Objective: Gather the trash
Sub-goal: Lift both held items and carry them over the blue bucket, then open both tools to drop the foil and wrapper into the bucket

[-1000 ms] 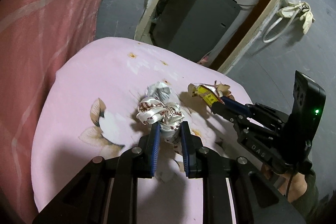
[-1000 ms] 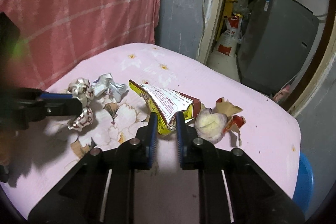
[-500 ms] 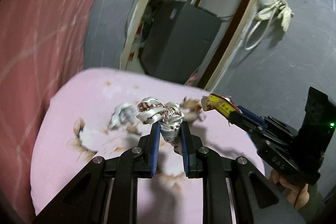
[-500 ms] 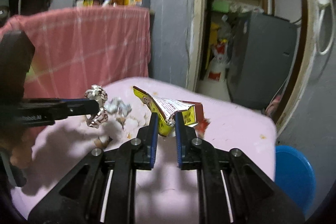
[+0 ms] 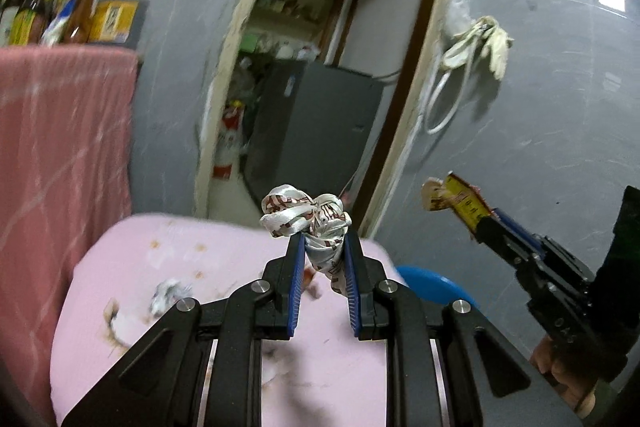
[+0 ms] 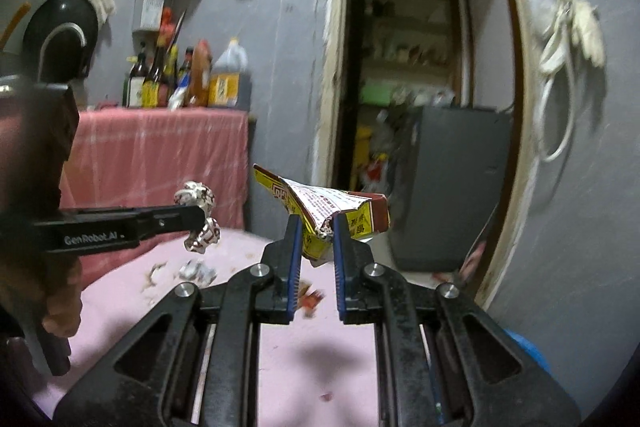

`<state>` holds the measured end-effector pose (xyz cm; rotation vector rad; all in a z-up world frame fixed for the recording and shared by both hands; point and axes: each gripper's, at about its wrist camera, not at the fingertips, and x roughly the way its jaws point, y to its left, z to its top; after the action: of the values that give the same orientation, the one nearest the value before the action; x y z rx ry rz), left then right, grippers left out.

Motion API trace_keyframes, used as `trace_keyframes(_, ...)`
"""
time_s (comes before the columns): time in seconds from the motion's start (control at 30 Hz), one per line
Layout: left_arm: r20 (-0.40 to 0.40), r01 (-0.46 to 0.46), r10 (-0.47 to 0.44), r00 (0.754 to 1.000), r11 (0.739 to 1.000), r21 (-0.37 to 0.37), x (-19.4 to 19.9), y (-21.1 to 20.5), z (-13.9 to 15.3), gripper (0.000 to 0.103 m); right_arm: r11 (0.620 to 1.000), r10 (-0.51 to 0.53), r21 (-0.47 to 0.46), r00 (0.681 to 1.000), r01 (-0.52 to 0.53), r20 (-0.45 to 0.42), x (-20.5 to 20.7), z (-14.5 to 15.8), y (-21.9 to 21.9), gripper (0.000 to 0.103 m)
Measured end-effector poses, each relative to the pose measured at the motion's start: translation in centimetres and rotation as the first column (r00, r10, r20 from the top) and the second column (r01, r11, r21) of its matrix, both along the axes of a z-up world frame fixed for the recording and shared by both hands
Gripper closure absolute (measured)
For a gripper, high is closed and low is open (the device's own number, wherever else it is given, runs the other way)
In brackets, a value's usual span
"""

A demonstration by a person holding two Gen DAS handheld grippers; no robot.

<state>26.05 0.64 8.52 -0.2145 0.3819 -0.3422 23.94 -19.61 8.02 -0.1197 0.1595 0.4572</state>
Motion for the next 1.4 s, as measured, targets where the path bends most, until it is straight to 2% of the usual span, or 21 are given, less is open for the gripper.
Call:
trace_keyframes(0.17,0.091,0.041,-0.042,0.995,0.999,0.014,-0.5,-3.9,2.2,0.087,0.997,-0.064,0.038,0.995,0.062,0.073,-1.2,1.9,-3.4,0.088)
trace_keyframes(0.27,0.118,0.079,-0.082,0.99,0.997,0.022,-0.2,-6.6,3.0,0.087,0.992,-0.118,0.061,0.988,0.113,0.095,-1.6,2.4,-5.7,0.088)
trace_keyframes(0.47,0.111,0.166,-0.171,0.979,0.985,0.048,1.2,-12.0,2.7,0.087,0.971,-0.22,0.109,0.973,0.211,0.073,-1.4,1.8,-10.8,0.088)
trace_keyframes(0.7,0.027,0.267,-0.269,0.963,0.962,0.057,4.6,-18.4,1.0,0.087,0.943,-0.307,0.136,0.952,0.304,-0.003,-0.3,-0.3,-15.7,0.088)
trace_keyframes(0.87,-0.091,0.319,-0.314,0.945,0.947,0.046,7.4,-21.6,-1.2,0.087,0.924,-0.339,0.153,0.936,0.35,-0.098,1.2,-3.0,-18.4,0.088)
trace_keyframes(1.1,-0.263,0.314,-0.291,0.92,0.948,0.053,10.6,-24.5,-6.0,0.087,0.909,-0.344,0.164,0.91,0.384,-0.231,3.3,-7.0,-20.8,0.088)
trace_keyframes(1.4,-0.371,0.31,-0.269,0.889,0.949,0.054,13.2,-25.8,-10.4,0.086,0.896,-0.333,0.164,0.868,0.414,-0.368,5.8,-11.2,-22.2,0.087)
